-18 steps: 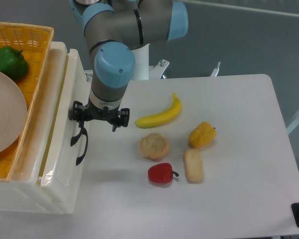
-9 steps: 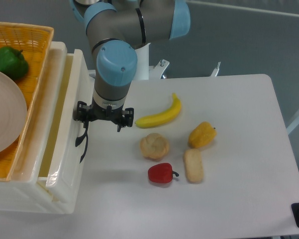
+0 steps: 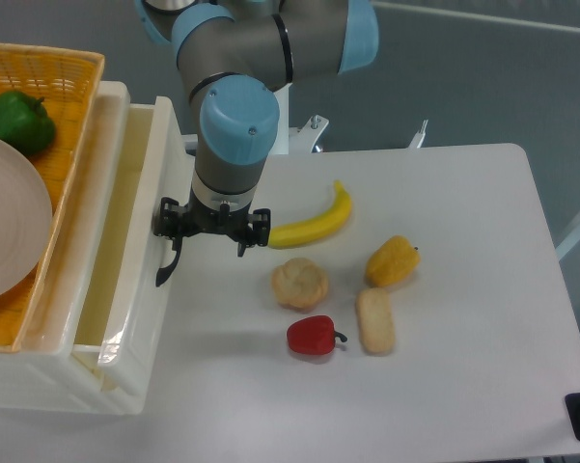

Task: Slide open the top white drawer
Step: 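Pull the handle outward, sliding the upper drawer open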

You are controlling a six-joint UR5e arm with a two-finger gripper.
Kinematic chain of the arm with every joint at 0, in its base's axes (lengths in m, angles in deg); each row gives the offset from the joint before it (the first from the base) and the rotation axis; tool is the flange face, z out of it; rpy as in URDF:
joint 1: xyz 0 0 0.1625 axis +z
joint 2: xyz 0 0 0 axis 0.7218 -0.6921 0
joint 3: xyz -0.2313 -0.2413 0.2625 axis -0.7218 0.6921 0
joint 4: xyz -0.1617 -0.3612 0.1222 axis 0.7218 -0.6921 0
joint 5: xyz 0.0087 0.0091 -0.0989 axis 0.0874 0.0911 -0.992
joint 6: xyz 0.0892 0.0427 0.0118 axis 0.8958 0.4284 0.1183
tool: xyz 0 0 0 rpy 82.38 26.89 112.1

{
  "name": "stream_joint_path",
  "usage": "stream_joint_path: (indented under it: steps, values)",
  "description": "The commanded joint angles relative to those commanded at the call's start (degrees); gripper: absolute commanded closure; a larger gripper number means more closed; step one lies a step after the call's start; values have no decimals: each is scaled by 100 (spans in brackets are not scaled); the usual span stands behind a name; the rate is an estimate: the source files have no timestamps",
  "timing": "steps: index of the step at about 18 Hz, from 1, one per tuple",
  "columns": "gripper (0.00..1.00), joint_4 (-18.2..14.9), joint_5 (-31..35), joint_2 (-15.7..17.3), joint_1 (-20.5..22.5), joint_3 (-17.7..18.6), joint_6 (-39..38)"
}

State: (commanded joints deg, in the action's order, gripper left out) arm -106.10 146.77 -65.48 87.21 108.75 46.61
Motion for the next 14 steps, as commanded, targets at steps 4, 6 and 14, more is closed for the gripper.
stream_joint_path:
  steps: [4, 6, 14]
  values:
    - [0, 9, 0, 0, 97, 0, 70]
    - [0, 18, 0, -17, 115, 0, 70]
    - [0, -9, 0, -35, 334, -9, 273]
